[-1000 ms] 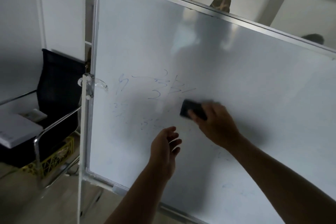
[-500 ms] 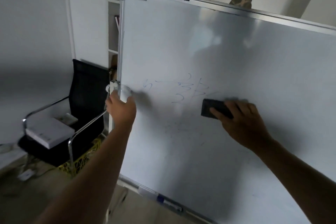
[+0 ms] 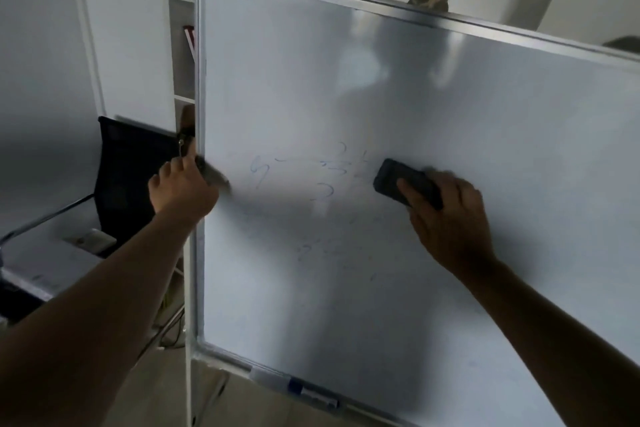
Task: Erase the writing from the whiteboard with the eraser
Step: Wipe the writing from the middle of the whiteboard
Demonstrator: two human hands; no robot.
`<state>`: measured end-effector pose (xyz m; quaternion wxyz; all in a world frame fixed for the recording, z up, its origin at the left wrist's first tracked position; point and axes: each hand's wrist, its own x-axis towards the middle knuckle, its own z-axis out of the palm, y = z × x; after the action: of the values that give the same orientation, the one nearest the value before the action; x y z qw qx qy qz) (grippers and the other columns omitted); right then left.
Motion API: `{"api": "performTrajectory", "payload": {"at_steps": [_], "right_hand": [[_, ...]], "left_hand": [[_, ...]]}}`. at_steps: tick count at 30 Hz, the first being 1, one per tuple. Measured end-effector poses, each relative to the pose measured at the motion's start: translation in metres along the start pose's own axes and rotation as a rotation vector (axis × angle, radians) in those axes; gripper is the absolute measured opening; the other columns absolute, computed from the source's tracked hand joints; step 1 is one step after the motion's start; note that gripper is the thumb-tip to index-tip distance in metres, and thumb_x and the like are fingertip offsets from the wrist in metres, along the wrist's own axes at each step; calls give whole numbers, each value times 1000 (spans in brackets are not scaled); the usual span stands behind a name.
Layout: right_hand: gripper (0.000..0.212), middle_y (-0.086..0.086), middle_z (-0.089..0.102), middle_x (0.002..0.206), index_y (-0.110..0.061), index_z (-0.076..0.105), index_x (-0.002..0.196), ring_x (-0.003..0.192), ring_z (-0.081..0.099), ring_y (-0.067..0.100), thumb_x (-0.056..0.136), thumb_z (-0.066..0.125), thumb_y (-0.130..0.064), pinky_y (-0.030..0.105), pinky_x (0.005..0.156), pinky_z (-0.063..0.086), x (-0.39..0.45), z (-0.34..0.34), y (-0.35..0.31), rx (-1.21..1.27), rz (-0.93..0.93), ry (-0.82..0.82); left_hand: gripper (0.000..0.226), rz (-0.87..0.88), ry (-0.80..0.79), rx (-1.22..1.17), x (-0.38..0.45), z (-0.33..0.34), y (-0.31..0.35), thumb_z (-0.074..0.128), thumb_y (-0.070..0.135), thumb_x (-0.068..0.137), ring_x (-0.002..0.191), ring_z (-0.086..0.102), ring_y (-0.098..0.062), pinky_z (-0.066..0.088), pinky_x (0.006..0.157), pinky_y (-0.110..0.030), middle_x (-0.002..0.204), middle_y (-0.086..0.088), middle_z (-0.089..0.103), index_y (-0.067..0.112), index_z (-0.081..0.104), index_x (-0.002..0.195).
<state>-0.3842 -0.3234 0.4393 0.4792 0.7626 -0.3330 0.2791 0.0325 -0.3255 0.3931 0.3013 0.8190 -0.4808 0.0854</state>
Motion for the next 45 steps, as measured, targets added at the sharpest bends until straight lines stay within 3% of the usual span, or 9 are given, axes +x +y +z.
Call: {"api": "performTrajectory", "payload": {"at_steps": [13, 16, 20, 24, 27, 31, 34, 41, 45], "right_hand": [[43, 22, 61, 110, -23, 54, 131, 94, 56, 40, 89, 55, -15, 47, 80, 47, -3, 11, -22, 19, -257, -15], [45, 26, 59, 117, -22, 49, 134, 97, 55, 41, 90, 59, -22, 44, 77, 49, -4, 13, -17, 79, 119, 44], [50, 21, 60, 111, -25, 56, 130, 96, 53, 39, 81, 65, -17, 46, 80, 49, -28, 18, -21, 38, -299, -77], [50, 24, 56, 114, -23, 48, 135, 93, 52, 40, 87, 62, -19, 43, 75, 47, -24, 18, -18, 97, 91, 21], [57, 21, 55, 111, -23, 54, 133, 93, 54, 39, 79, 68, -12, 45, 75, 49, -35, 22, -25, 38, -312, -87], [49, 27, 57, 116, -18, 55, 130, 99, 47, 40, 83, 68, -20, 44, 75, 51, -17, 15, -21, 92, 160, 44], [56, 22, 59, 113, -22, 59, 129, 98, 50, 39, 75, 72, -16, 44, 79, 50, -21, 18, -27, 55, -269, -65], [55, 21, 55, 116, -24, 50, 134, 100, 53, 40, 82, 67, -19, 45, 82, 49, -24, 26, -32, 122, -124, -45], [50, 23, 52, 121, -18, 51, 132, 104, 46, 39, 85, 68, -26, 37, 80, 46, -10, 15, -45, 267, 446, 84]], "left_hand": [[38, -82, -97, 9, 12, -19, 7, 30, 28, 100, 109, 53, -41, 41, 83, -49, 129, -17, 47, 7, 41, 129], [38, -81, -126, -25, 14, -20, 11, 30, 27, 100, 113, 51, -43, 42, 89, -53, 132, -17, 44, 7, 38, 131], [41, -91, -173, -33, 13, -16, 7, 30, 25, 100, 114, 50, -43, 42, 90, -55, 137, -15, 38, 6, 36, 136], [43, -107, -213, -53, 16, -17, 6, 29, 26, 101, 115, 50, -43, 40, 92, -55, 140, -14, 34, 5, 39, 137], [43, -104, -228, -60, 16, -19, 4, 28, 28, 101, 117, 49, -42, 39, 94, -54, 140, -13, 33, 5, 39, 136], [43, -95, -247, -76, 18, -18, 2, 26, 31, 102, 116, 48, -40, 40, 94, -54, 137, -13, 35, 6, 40, 134], [42, -70, -252, -86, 19, -15, -2, 26, 29, 100, 116, 47, -37, 41, 96, -55, 133, -13, 37, 6, 44, 131], [45, -115, -182, -274, 20, -13, -9, 37, 38, 96, 116, 50, -39, 42, 100, -49, 135, -16, 43, 11, 51, 129], [59, -77, -184, -314, 25, -10, -23, 36, 56, 85, 111, 54, -39, 45, 97, -49, 125, -13, 53, 18, 58, 124]]}}
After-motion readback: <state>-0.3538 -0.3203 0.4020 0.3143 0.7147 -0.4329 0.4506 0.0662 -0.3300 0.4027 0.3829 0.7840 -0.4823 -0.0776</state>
